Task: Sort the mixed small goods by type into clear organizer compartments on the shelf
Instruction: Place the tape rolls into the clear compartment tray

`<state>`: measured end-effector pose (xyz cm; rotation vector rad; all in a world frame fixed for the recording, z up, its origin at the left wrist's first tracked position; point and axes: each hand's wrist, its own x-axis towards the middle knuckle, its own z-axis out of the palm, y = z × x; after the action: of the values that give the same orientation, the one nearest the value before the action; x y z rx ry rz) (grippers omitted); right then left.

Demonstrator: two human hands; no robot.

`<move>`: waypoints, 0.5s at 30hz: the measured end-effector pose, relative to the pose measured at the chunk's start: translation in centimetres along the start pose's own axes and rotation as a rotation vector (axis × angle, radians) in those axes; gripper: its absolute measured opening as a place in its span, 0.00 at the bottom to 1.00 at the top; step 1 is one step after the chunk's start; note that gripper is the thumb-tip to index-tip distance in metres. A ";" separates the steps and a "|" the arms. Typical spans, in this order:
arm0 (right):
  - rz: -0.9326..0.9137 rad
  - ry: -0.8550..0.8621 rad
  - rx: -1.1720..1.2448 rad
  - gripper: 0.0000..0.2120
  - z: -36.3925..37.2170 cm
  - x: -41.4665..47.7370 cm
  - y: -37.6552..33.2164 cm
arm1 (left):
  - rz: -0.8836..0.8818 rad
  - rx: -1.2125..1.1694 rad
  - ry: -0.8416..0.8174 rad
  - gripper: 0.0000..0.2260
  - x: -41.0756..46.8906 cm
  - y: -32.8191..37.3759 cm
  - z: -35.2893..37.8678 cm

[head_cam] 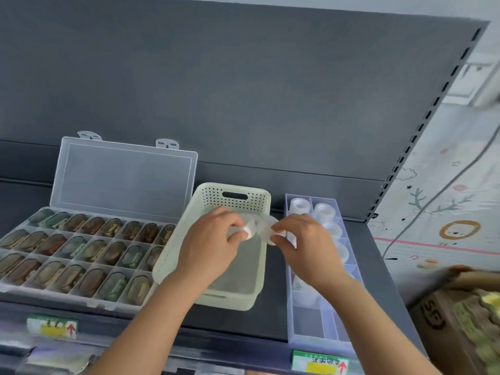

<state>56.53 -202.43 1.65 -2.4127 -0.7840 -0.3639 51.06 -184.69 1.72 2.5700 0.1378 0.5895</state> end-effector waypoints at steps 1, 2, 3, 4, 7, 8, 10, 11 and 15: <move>0.003 0.000 0.007 0.06 -0.8 -0.8 0.4 | 0.000 -0.013 -0.016 0.05 -0.6 0.8 0.2; 0.009 -0.005 0.008 0.07 -1.6 -1.7 0.8 | -0.003 -0.028 -0.036 0.05 -1.2 1.6 0.4; 0.016 -0.012 0.004 0.07 -2.3 -2.5 1.3 | -0.007 -0.044 -0.054 0.05 -1.8 2.3 0.6; 0.024 -0.021 0.002 0.07 -3.0 -3.3 1.7 | -0.007 -0.060 -0.069 0.04 -2.4 3.1 0.9; 0.051 -0.061 0.022 0.07 -5.0 -5.5 3.0 | 0.007 -0.102 -0.098 0.03 -4.1 5.0 1.7; 0.057 -0.073 0.030 0.06 -5.6 -6.2 3.3 | 0.018 -0.118 -0.105 0.03 -4.6 5.7 2.0; 0.064 -0.087 0.047 0.06 -6.6 -7.4 4.1 | 0.042 -0.153 -0.126 0.02 -5.5 6.8 2.5; 0.071 -0.093 0.056 0.06 -7.1 -8.0 4.5 | 0.057 -0.164 -0.144 0.02 -6.0 7.2 2.9; 0.077 -0.171 0.017 0.06 -8.4 -10.0 5.8 | 0.099 -0.120 -0.232 0.05 -7.5 8.4 4.2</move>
<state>51.44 -215.80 1.71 -2.4737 -0.7605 -0.1214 46.05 -195.41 -0.28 2.5156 -0.1014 0.3195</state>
